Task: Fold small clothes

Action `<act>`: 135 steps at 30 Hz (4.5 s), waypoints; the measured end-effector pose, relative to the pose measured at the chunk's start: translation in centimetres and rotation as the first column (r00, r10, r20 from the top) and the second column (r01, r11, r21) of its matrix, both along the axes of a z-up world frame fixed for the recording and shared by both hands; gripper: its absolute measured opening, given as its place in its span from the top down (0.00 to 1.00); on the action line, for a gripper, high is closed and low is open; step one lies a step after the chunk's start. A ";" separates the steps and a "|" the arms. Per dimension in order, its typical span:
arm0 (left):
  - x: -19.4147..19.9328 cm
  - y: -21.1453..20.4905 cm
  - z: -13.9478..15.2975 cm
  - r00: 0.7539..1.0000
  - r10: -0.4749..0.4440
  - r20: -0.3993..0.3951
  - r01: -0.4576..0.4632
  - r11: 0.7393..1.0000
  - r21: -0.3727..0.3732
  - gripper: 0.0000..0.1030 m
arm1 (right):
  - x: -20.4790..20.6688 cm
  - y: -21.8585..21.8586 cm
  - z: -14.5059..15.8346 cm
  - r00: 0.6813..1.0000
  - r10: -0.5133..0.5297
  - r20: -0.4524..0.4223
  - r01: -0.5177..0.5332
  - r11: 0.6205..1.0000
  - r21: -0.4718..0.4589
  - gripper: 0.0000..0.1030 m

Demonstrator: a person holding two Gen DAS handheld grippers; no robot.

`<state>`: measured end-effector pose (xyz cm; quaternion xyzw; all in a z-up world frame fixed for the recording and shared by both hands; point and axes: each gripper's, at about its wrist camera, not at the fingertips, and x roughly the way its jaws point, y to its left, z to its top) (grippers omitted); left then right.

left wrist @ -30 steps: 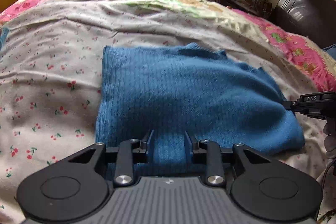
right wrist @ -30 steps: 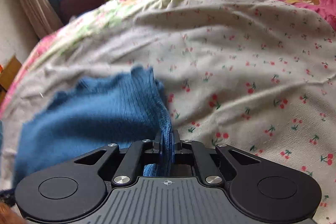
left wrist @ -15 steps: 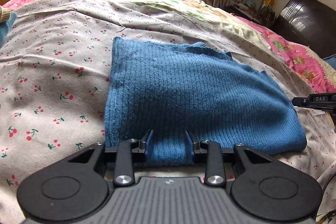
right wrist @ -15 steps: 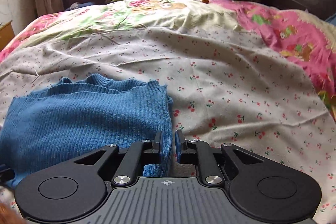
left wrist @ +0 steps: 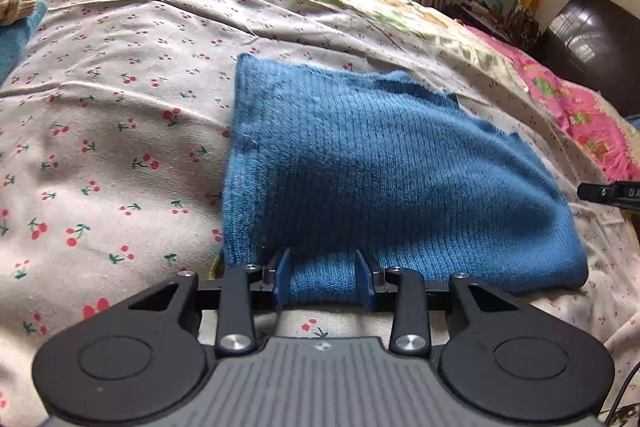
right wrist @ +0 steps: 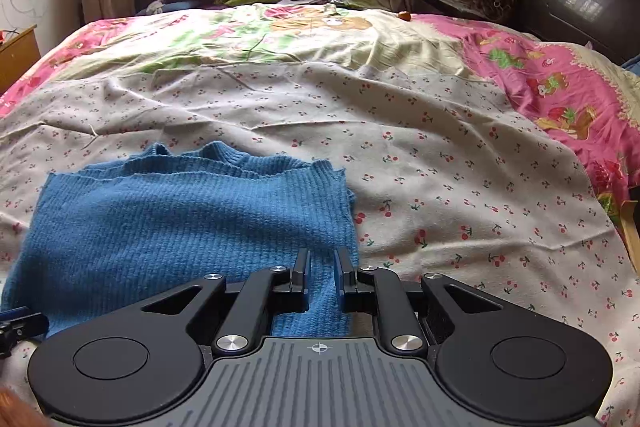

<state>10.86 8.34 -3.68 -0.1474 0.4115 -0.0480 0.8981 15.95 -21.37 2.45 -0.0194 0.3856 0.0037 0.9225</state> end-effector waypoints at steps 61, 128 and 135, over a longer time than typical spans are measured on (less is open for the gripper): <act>-2.8 -1.4 0.7 0.978 0.002 0.209 -0.011 0.999 0.039 0.42 | 6.9 19.5 0.0 0.863 0.441 -0.248 -0.425 0.898 0.116 0.83; 1.3 -25.0 2.2 0.855 -0.517 -0.034 0.491 0.786 0.375 0.73 | 4.1 -9.9 -7.1 0.999 0.023 0.050 -0.046 0.850 0.525 0.73; 0.9 -24.3 3.0 0.876 -0.480 -0.042 0.461 0.808 0.366 0.73 | 3.7 -9.7 -6.8 0.998 0.015 0.062 -0.042 0.880 0.472 0.67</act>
